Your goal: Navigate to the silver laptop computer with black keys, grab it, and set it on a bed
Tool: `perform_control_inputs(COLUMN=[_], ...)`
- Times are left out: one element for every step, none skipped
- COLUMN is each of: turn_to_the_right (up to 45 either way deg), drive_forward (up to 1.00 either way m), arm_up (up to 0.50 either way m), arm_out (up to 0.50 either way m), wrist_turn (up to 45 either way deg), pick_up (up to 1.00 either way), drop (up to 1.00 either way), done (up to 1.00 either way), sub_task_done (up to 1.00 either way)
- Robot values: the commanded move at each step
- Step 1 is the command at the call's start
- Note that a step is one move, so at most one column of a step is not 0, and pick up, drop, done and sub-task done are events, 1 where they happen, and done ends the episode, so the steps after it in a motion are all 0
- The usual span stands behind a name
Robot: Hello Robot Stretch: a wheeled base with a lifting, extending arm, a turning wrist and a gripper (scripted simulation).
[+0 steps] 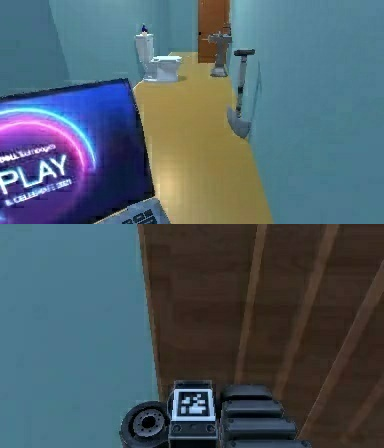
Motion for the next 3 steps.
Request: perform_control_inputs(turn_to_the_right=[0.0,0.0,0.0], drive_forward=[1.0,1.0,1.0], arm_up=[0.0,0.0,0.0], arm_out=[0.0,0.0,0.0], wrist_turn=[0.0,0.0,0.0], pick_up=[0.0,0.0,0.0], drop=[0.0,0.0,0.0], done=[0.0,0.0,0.0], sub_task_done=[0.0,0.0,0.0])
